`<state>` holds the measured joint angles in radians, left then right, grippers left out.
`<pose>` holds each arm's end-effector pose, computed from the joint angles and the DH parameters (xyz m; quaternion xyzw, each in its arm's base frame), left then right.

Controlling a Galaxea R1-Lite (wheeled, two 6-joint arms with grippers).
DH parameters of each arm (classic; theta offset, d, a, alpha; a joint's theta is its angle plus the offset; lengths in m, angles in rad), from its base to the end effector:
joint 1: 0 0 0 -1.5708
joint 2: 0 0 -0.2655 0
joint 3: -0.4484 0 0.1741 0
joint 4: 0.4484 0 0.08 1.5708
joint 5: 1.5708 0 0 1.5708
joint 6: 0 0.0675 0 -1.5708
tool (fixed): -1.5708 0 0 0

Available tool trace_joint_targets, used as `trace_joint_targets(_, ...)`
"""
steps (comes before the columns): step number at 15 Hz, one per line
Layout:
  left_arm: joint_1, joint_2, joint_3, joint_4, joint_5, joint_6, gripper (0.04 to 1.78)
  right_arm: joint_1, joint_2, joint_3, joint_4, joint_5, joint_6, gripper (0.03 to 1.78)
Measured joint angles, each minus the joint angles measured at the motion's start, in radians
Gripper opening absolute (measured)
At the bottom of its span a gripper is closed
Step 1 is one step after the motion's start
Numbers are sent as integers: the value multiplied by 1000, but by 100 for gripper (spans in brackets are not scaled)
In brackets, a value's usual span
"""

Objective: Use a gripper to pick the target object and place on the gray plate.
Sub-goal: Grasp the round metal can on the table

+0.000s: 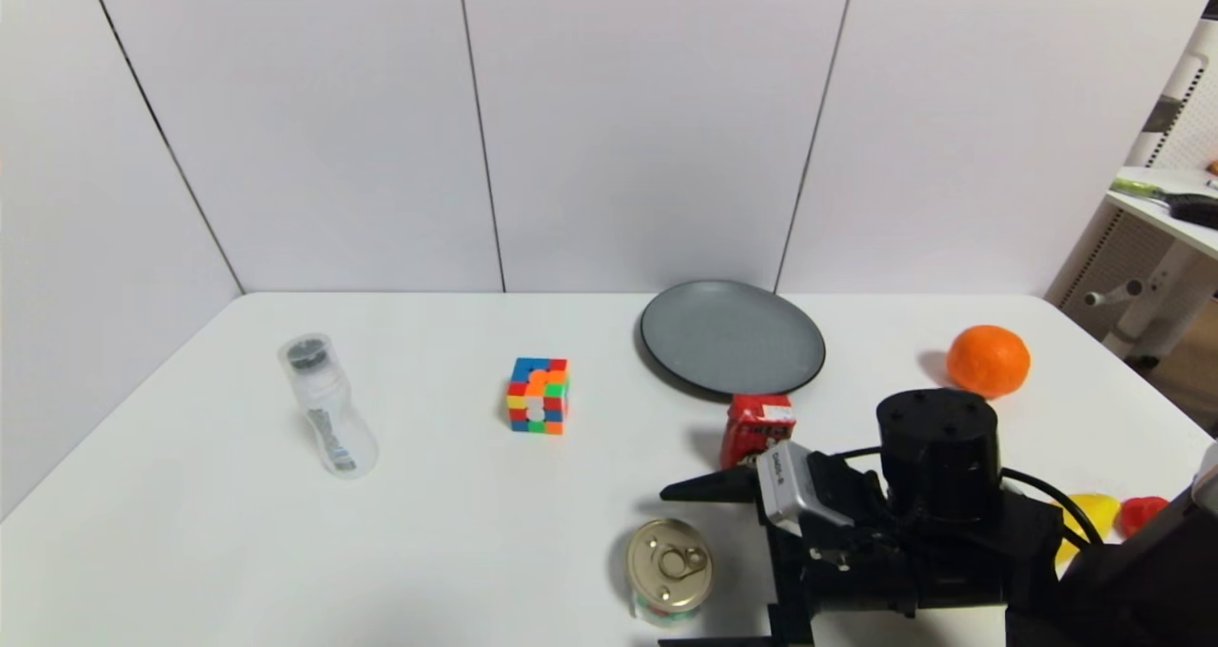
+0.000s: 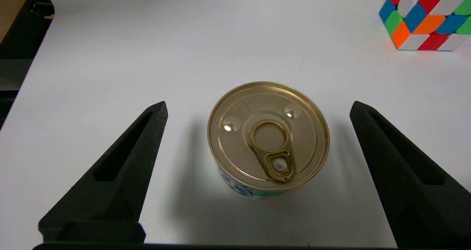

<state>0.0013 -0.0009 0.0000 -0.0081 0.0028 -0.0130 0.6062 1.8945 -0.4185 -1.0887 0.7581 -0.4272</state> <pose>0.0388 0.0002 0.0767 -0.0065 -0.0045 0.0020 1.0000 0.2151 0.2056 0.0539 -0.1472 0.0564 0.6453 0.7475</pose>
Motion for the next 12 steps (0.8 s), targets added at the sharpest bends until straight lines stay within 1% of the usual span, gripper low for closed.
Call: trace_joint_targets(12,0,0,0,0,0,0,169,-1,65,-22,4,-1,2,171)
